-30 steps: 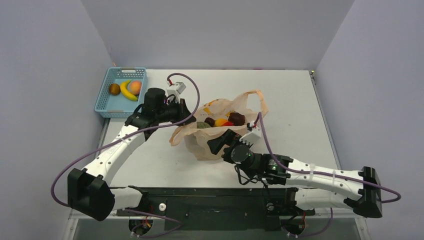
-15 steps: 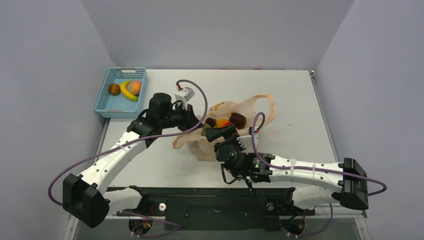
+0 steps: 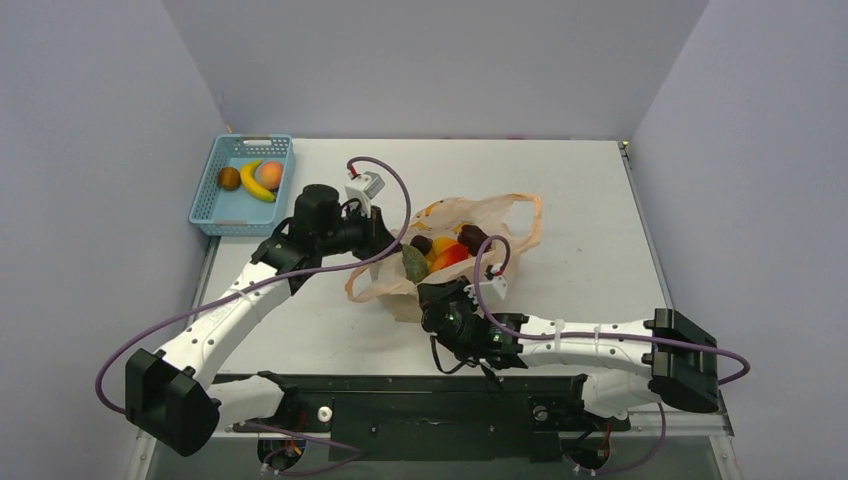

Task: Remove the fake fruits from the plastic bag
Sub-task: Adjust the plastic bag at the center of the board.

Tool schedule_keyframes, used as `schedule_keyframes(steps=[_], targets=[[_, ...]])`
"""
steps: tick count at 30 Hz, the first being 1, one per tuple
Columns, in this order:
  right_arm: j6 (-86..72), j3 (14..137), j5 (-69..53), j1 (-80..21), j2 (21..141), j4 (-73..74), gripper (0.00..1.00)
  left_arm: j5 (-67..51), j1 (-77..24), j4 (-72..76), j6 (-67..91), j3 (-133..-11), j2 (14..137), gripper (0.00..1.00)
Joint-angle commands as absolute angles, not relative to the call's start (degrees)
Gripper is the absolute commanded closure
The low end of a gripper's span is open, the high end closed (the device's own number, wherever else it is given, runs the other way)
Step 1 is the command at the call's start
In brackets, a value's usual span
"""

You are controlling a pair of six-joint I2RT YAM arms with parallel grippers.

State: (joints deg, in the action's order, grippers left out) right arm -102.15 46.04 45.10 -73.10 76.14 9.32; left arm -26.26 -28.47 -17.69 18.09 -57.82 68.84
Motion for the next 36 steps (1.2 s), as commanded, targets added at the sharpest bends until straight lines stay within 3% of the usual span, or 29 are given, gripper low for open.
schedule_keyframes(steps=[1, 7, 12, 20, 24, 29, 33, 36], targets=[[-88.8, 38.6, 43.9, -73.6, 74.7, -7.3, 1.0, -26.7, -25.0, -14.5, 20.6, -58.5, 69.0, 1.0], [-57.9, 23.1, 36.0, -74.8, 77.1, -38.2, 1.0, -36.5, -18.4, -9.0, 26.2, -57.7, 72.4, 1.0], [-53.5, 21.5, 28.2, -74.2, 86.8, -50.0, 1.0, -39.1, -16.8, -6.4, 27.4, -56.5, 72.9, 1.0], [-52.1, 21.2, 30.1, -74.1, 82.7, -41.3, 0.97, -32.2, -17.4, -12.6, 21.3, -57.8, 71.5, 1.0], [-51.1, 22.2, 35.3, -75.2, 74.8, -26.6, 0.86, -27.9, -18.6, -15.7, 19.2, -58.7, 71.2, 1.0], [-48.7, 28.9, 46.4, -79.5, 63.9, -1.2, 0.5, -26.1, -20.4, -16.8, 18.0, -59.0, 71.4, 1.0], [-49.0, 36.0, 53.3, -84.3, 58.5, 16.3, 0.32, -26.1, -20.8, -16.9, 17.9, -59.2, 71.1, 1.0], [-49.7, 41.0, 56.3, -86.8, 56.3, 24.1, 0.24, -26.4, -20.8, -16.6, 17.9, -58.9, 70.7, 1.0]])
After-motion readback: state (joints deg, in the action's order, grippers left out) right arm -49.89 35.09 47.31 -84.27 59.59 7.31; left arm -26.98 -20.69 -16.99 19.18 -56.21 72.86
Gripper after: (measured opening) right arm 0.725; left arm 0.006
